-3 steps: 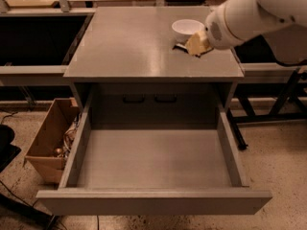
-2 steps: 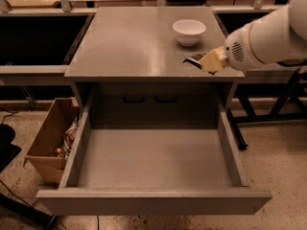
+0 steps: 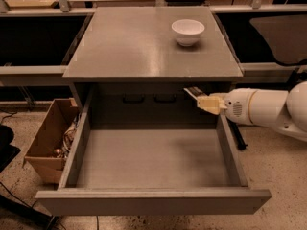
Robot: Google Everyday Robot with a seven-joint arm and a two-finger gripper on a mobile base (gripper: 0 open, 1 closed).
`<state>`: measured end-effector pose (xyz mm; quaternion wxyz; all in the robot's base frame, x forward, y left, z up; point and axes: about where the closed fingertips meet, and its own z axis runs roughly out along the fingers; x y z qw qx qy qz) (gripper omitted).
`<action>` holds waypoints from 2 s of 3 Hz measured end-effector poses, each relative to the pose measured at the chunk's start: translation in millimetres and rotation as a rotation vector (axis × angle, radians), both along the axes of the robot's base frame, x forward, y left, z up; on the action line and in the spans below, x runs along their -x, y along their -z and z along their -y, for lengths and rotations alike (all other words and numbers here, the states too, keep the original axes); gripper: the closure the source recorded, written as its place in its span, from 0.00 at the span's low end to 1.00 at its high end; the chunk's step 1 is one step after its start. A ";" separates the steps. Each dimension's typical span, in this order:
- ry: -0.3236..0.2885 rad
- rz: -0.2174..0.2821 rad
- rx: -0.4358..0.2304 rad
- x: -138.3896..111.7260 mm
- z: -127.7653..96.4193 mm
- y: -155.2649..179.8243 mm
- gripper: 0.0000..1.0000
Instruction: Place rxbar chocolate into top drawer
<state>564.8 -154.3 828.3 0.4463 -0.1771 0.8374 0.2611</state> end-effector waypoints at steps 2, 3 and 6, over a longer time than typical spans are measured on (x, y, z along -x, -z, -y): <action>-0.032 -0.004 -0.006 3.3 -5.5 8.4 1.00; -0.212 -0.026 0.030 0.9 -43.0 46.9 1.00; -0.646 -0.096 0.099 37.7 -110.2 159.0 0.81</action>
Offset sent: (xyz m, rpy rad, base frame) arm -0.0022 0.0081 -0.0180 0.0225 0.0148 0.0517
